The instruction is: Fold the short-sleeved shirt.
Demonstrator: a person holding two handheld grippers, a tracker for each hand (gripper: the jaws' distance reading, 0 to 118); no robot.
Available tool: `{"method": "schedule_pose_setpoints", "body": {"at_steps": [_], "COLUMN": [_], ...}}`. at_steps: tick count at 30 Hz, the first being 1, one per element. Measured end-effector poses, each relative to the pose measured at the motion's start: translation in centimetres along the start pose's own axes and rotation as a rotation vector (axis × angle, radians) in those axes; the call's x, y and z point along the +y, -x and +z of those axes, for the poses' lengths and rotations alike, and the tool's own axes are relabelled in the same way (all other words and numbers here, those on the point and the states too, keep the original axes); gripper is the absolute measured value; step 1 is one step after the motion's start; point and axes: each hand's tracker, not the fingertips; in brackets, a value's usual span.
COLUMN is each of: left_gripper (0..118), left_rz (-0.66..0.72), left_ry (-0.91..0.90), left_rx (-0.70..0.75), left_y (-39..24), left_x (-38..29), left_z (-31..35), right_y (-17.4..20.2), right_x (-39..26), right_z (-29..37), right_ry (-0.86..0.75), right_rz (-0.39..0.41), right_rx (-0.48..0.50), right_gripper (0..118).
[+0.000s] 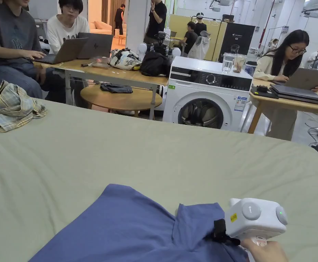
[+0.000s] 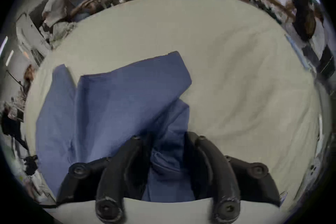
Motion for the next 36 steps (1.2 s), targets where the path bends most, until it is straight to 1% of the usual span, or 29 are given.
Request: {"method": "schedule_pose_setpoints", "body": {"at_steps": [1, 2, 5, 7, 9, 12, 14, 16, 19, 20, 23, 25, 28, 31, 32, 35, 36], "left_gripper": [1, 1, 1, 0, 0, 0, 0, 0, 0, 0, 0, 0, 0, 0, 0, 0, 0], "left_rz": [0.0, 0.004, 0.019, 0.076, 0.137, 0.168, 0.147, 0.117, 0.119, 0.112, 0.07, 0.087, 0.093, 0.032, 0.037, 0.043, 0.051], "left_ry": [0.001, 0.002, -0.01, -0.076, -0.181, -0.354, -0.435, -0.548, -0.682, -0.679, -0.771, -0.802, -0.833, -0.855, -0.857, -0.851, -0.842], "left_rx": [0.002, 0.002, -0.015, -0.074, -0.076, -0.143, -0.137, -0.159, -0.231, -0.227, -0.207, -0.233, -0.231, -0.147, -0.15, -0.125, -0.093], "left_y": [0.0, -0.1, 0.8, 2.2, 2.8, 2.4, 1.9, 1.6, 1.2, 1.0, 0.5, 0.5, 0.1, -1.2, -1.5, -1.6, -1.7], "left_x": [0.0, 0.0, -0.1, -0.3, 0.1, 2.3, 4.5, 7.2, 11.6, 13.4, 18.9, 22.8, 28.5, 34.2, 35.9, 40.2, 41.3], "left_z": [0.1, 0.1, 0.3, 0.8, 2.7, 7.2, 9.7, 12.0, 14.2, 14.8, 16.4, 17.6, 18.5, 19.4, 19.6, 20.0, 20.1], "right_y": [0.0, 0.1, 0.0, -0.2, -0.8, -1.5, -1.9, -2.6, -3.2, -3.4, -3.6, -3.6, -3.3, -2.9, -2.5, -1.9, -1.6], "right_x": [0.0, 0.0, -0.5, -0.7, -0.8, -0.8, -0.8, -0.9, -0.9, -0.7, 0.6, 2.1, 5.0, 9.1, 10.3, 14.2, 15.3], "right_z": [0.4, 0.6, 2.3, 4.5, 7.8, 13.3, 17.3, 21.3, 26.7, 28.4, 32.9, 35.5, 38.1, 39.1, 39.5, 39.9, 40.2], "right_ry": [-0.011, -0.024, -0.09, -0.148, -0.221, -0.335, -0.427, -0.515, -0.649, -0.693, -0.795, -0.85, -0.912, -0.922, -0.936, -0.966, -0.97], "right_rz": [0.009, 0.026, 0.03, 0.043, 0.056, 0.089, 0.103, 0.107, 0.077, 0.068, 0.038, 0.019, -0.006, -0.029, -0.052, -0.052, -0.055], "right_rx": [0.004, 0.016, 0.016, 0.01, 0.047, 0.056, 0.024, 0.011, -0.024, -0.034, -0.068, -0.093, -0.158, -0.153, -0.163, -0.187, -0.183], "right_gripper": [2, 2, 2, 2, 2, 2, 2, 2, 2, 2, 2, 2, 2, 2, 2, 2, 2]}}
